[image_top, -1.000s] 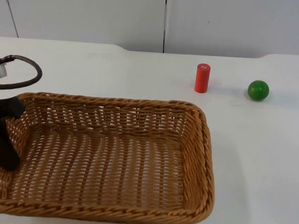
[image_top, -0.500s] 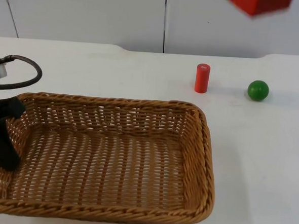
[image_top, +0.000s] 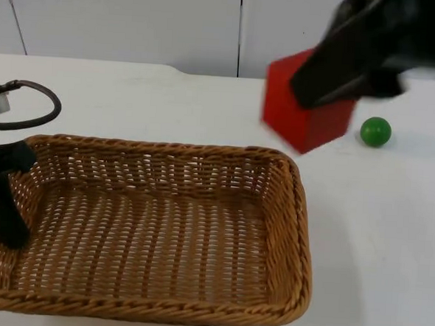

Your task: Pick up the basket with the left hand and place the object to the left of the red cylinder into the basket with the right hand.

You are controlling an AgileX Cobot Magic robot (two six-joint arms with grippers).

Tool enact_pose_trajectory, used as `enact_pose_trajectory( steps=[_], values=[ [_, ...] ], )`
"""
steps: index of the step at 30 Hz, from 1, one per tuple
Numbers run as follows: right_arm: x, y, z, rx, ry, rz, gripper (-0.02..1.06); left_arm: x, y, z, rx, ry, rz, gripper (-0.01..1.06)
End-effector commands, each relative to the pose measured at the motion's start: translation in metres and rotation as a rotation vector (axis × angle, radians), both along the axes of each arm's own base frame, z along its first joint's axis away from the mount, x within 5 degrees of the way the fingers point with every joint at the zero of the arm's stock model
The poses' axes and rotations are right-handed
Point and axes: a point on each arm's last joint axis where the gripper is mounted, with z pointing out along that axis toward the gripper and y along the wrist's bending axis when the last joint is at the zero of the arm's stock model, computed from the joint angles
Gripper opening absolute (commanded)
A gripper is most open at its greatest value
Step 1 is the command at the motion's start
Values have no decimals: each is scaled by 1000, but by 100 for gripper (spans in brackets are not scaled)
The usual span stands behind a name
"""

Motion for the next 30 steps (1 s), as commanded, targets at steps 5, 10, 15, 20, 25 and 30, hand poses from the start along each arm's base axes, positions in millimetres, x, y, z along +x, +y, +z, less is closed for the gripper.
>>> enact_pose_trajectory(
  steps=[5,10,15,20,25,30],
  values=[
    [2,42,-40,-21,-9,99,0,0,-1,5,-19,-2,9,0],
    [11,57,-78,-75,34,110,0,0,-1,5,-20,-1,8,0],
    [17,62,-115,-153,103,111,4,0,-1,5,-20,-1,8,0],
    [17,63,-122,-165,127,106,34,0,-1,5,-21,-1,10,0],
    [16,62,-105,-117,106,84,79,0,-1,5,-23,-1,11,0],
    [7,51,-56,-28,8,91,89,0,-1,5,-23,-1,11,0]
  ],
)
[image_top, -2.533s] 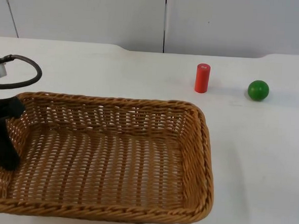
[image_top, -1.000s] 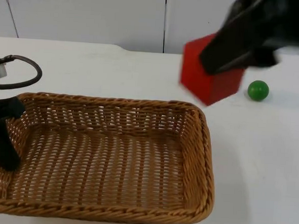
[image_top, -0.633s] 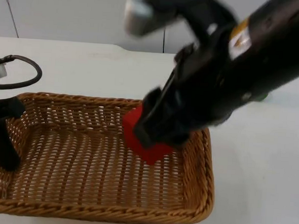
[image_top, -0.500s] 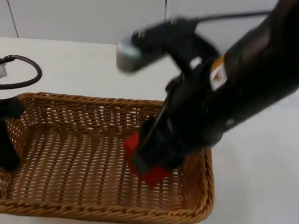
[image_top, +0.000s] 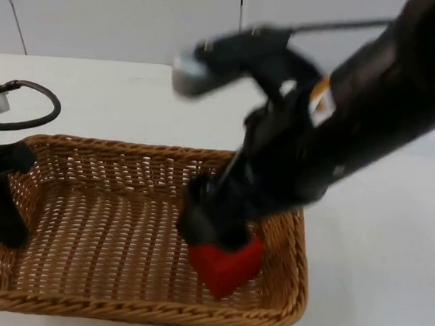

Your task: Pick up the basket with the left hand and place the object to the left of the red cylinder into the basket with the right hand.

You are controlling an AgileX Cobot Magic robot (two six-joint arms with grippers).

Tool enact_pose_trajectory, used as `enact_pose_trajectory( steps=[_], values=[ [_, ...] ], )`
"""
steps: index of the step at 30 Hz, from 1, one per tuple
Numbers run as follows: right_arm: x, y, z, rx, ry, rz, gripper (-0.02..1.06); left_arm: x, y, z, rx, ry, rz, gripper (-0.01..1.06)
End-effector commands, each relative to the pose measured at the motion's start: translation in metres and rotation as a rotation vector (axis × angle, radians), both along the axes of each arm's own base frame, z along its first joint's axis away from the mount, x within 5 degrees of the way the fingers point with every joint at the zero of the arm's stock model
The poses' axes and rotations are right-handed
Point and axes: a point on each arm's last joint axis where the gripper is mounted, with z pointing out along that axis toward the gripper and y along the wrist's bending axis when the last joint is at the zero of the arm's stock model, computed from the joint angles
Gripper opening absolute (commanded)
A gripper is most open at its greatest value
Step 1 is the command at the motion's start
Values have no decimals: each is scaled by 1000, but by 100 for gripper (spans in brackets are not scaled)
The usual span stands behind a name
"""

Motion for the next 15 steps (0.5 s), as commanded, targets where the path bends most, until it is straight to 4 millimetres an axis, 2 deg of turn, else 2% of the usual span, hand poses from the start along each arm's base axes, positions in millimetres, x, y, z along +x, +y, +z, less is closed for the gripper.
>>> enact_pose_trajectory(
  steps=[1,2,5,6,8,11,12,15],
  values=[
    [-10,-10,48,103,-96,7,89,-1,-2,5,-32,5,11,0],
    [-10,-10,48,103,-96,7,89,-1,-2,5,-32,5,11,0],
    [-27,-32,96,177,-186,18,89,-1,-2,5,-31,4,12,0],
    [-27,-32,96,177,-186,18,89,-1,-2,5,-31,4,12,0],
    [-42,-51,124,204,-245,27,89,-1,-2,5,-31,4,12,0],
    [-61,-75,152,234,-298,30,89,0,-2,5,-29,1,13,0],
    [-61,-75,152,234,-298,30,89,0,-2,5,-29,1,13,0],
    [-79,-96,170,255,-316,28,89,0,-2,5,-34,-3,23,0]
  ],
)
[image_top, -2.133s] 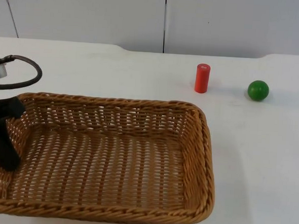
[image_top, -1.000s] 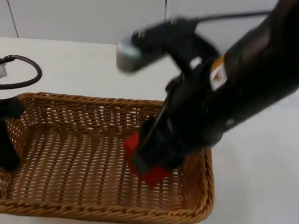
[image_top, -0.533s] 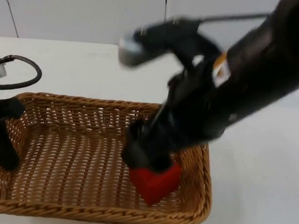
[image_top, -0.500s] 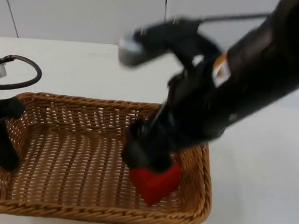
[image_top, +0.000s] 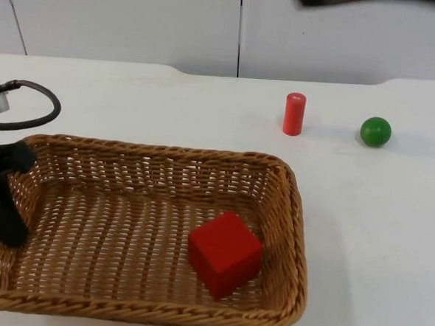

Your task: Pick up the basket with the left hand and place the object to the left of the red cylinder into the basket with the right hand.

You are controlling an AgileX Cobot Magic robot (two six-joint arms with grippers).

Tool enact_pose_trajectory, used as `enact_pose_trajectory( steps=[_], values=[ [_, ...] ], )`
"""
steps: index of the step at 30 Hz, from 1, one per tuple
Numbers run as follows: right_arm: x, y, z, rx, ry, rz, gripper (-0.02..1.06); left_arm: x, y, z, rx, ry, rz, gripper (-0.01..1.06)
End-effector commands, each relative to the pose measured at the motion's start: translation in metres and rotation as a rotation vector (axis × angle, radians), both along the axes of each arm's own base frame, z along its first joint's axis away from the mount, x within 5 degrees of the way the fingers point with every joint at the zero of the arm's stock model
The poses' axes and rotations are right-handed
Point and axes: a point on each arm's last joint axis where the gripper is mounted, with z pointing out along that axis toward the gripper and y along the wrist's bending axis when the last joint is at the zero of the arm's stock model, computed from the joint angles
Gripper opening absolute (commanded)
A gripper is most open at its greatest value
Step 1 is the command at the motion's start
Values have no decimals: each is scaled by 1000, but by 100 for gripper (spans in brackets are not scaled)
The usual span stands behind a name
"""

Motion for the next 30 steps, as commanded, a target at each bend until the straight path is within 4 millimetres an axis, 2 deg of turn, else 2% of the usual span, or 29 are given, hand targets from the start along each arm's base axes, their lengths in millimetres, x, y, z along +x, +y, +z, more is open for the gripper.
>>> enact_pose_trajectory(
  steps=[1,8,11,12,16,18,21,22,26,27,30],
  values=[
    [-15,-17,12,-3,-13,4,89,0,-3,5,-41,-1,28,0],
    [-26,-30,18,-3,8,-7,89,4,-16,5,-21,-22,43,0],
    [-34,-40,15,-5,10,-7,89,10,-37,4,13,-81,54,0],
    [-34,-40,15,-5,10,-7,89,10,-37,4,13,-81,54,0],
    [-53,-62,7,17,-1,-11,89,22,-78,6,-12,-145,36,0],
    [-57,-68,5,24,-7,-11,89,25,-85,6,-25,-146,31,0],
    [-71,-84,4,67,-23,-19,89,35,-110,-4,-63,-116,3,0],
    [-71,-84,4,67,-23,-19,89,35,-110,-4,-63,-116,3,0],
    [-88,-104,6,124,-74,-19,89,44,-135,-23,-86,-69,-28,0],
    [-88,-104,6,124,-74,-19,89,44,-135,-23,-86,-69,-28,0],
    [-99,-117,9,149,-94,-19,89,46,-147,-43,-73,-27,-44,0]
  ],
)
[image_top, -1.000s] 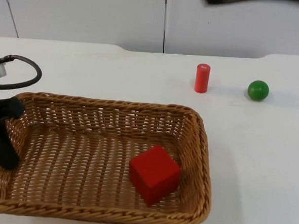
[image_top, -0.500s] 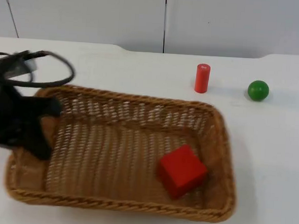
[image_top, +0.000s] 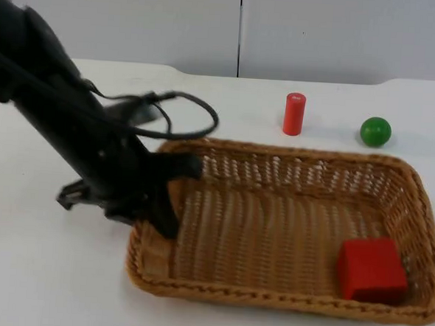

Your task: Pick up the basket with the left hand and place the object to the left of the red cylinder into the basket with the right hand.

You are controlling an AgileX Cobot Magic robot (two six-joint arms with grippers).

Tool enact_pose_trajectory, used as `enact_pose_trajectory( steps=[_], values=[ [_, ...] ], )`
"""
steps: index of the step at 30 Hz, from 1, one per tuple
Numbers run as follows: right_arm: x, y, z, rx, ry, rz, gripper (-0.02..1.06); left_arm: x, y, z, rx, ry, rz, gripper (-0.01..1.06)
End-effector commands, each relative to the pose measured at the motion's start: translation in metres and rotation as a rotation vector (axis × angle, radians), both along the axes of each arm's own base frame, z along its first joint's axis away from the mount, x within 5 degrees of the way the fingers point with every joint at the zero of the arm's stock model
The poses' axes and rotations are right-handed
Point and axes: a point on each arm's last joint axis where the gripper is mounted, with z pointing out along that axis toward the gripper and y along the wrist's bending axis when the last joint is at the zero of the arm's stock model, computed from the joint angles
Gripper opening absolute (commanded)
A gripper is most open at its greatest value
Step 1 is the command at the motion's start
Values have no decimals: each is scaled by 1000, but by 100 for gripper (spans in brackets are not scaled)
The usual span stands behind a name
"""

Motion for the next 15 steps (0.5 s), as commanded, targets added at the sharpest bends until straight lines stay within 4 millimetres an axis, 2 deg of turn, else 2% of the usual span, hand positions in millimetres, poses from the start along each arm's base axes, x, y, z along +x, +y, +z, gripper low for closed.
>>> enact_pose_trajectory(
  steps=[1,5,7,8,10,12,13,15],
  values=[
    [-9,-10,0,14,-14,0,89,1,-12,-9,-25,44,21,0],
    [-13,-15,0,14,2,-5,89,-1,-13,-18,-19,70,23,1],
    [-13,-16,-1,6,10,-7,89,-1,-12,-19,-12,72,30,10],
    [-13,-16,-1,6,10,-7,89,-1,-12,-19,-12,72,30,10],
    [-14,-16,-2,0,14,-7,89,0,-12,-19,-11,73,41,25],
    [-13,-16,-2,-3,13,-9,89,-1,-12,-19,-12,77,39,50],
    [-13,-16,-2,-3,13,-9,89,-1,-12,-19,-12,77,39,50],
    [-13,-17,-3,-17,7,-15,89,-1,-11,-17,-5,75,19,88]
  ],
)
